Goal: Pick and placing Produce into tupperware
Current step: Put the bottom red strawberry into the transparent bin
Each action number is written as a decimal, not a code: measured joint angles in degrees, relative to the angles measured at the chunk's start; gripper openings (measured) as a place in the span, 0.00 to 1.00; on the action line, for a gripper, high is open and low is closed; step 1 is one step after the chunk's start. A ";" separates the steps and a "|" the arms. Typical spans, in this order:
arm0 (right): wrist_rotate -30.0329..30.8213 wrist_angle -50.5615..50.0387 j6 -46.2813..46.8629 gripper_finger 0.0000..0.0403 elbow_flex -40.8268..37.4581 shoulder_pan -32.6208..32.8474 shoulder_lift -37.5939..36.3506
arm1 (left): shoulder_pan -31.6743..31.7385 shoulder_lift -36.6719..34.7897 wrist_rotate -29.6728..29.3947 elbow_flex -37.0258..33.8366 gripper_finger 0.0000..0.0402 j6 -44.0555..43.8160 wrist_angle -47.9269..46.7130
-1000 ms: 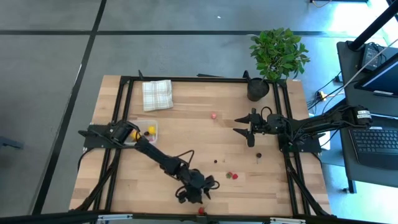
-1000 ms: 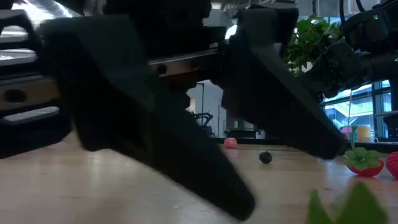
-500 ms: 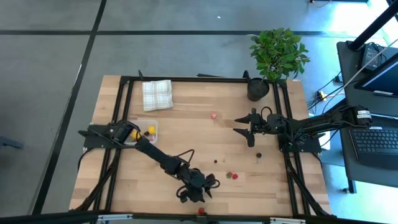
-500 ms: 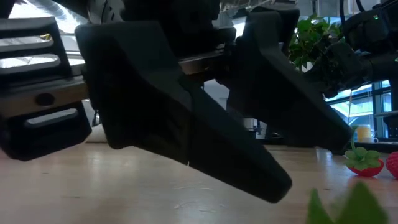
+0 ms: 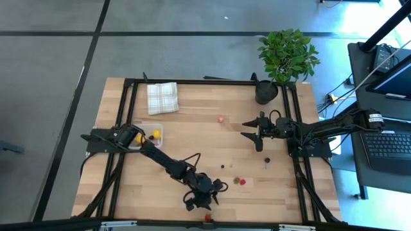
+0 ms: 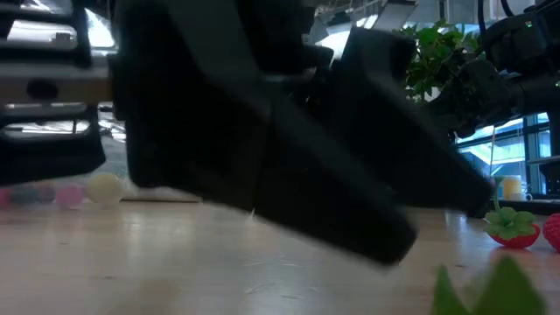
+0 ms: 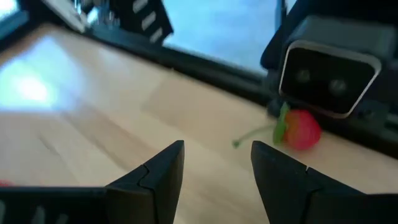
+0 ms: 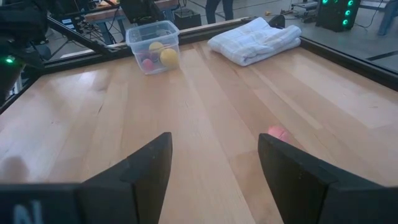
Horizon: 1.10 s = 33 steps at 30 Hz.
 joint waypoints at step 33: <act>-0.02 -5.44 1.53 0.60 0.02 0.09 0.33 | 1.81 8.39 15.21 10.67 0.35 1.60 -9.54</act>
